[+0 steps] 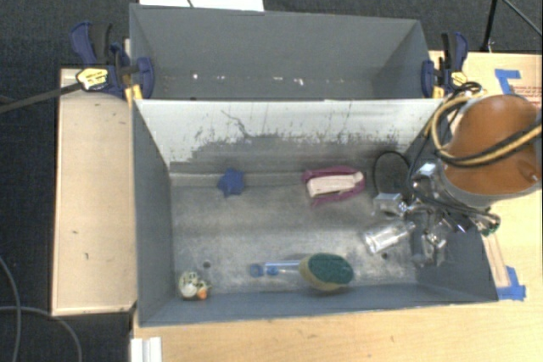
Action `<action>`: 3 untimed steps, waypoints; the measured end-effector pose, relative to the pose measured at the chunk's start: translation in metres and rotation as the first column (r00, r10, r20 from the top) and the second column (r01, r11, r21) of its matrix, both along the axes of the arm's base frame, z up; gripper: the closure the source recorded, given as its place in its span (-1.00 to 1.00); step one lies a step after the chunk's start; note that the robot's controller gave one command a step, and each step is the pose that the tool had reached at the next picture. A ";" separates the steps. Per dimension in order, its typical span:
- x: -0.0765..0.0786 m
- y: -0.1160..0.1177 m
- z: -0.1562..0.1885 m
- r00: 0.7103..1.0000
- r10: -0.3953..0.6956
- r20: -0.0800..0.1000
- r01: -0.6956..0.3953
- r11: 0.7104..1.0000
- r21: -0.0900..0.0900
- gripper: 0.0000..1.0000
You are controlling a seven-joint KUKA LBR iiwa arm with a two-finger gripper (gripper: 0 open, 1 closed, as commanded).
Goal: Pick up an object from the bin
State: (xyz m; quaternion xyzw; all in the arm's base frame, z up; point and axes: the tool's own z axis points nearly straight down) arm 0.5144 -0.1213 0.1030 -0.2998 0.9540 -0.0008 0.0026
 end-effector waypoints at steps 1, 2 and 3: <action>0.003 0.004 -0.034 0.992 0.126 -0.008 -0.126 0.992 0.001 -1.00; 0.004 0.004 -0.033 0.992 0.128 -0.006 -0.128 0.992 0.002 -1.00; 0.004 0.004 -0.033 0.992 0.129 -0.006 -0.129 0.992 0.001 1.00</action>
Offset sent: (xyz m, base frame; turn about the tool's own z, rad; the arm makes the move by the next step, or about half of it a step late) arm 0.0034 0.0029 -0.0330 -0.1276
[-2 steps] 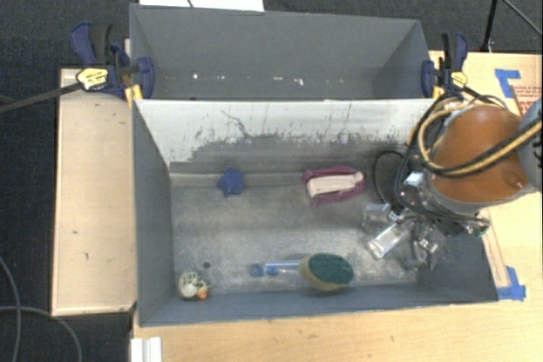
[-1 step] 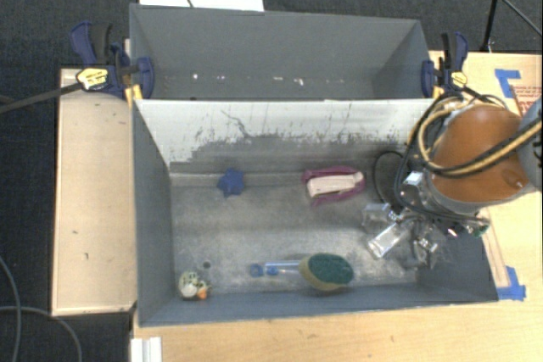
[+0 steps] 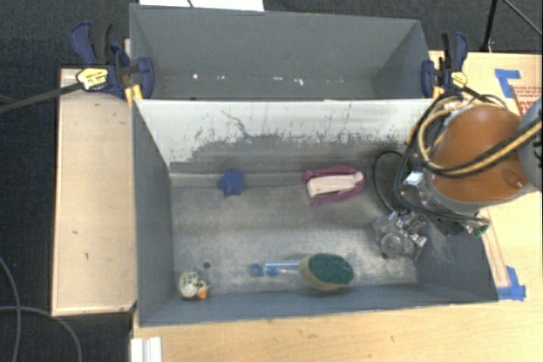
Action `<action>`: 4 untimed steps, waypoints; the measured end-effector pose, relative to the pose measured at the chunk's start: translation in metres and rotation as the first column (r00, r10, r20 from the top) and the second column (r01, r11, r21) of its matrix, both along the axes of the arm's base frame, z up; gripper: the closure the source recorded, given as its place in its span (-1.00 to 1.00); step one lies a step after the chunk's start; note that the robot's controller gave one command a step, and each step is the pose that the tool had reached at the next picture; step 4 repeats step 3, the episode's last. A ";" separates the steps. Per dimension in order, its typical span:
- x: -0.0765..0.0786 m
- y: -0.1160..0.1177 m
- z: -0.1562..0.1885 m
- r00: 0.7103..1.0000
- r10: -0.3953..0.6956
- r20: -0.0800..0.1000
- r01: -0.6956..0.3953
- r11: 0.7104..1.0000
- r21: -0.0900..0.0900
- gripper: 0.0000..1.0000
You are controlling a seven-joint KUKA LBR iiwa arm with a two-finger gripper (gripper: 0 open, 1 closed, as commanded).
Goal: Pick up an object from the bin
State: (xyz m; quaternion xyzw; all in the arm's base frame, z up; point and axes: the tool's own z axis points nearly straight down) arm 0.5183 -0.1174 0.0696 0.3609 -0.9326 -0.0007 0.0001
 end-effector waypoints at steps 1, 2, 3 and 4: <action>0.001 0.000 0.033 1.000 0.000 0.007 0.000 1.000 -0.002 1.00; 0.004 0.000 0.094 1.000 -0.004 0.010 0.004 1.000 -0.002 1.00; 0.005 0.001 0.124 1.000 -0.011 0.007 0.011 1.000 -0.002 1.00; 0.005 0.001 0.124 1.000 -0.011 0.007 0.011 1.000 -0.002 1.00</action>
Offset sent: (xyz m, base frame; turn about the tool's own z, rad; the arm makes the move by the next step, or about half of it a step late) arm 0.0000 0.0002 0.0307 0.0000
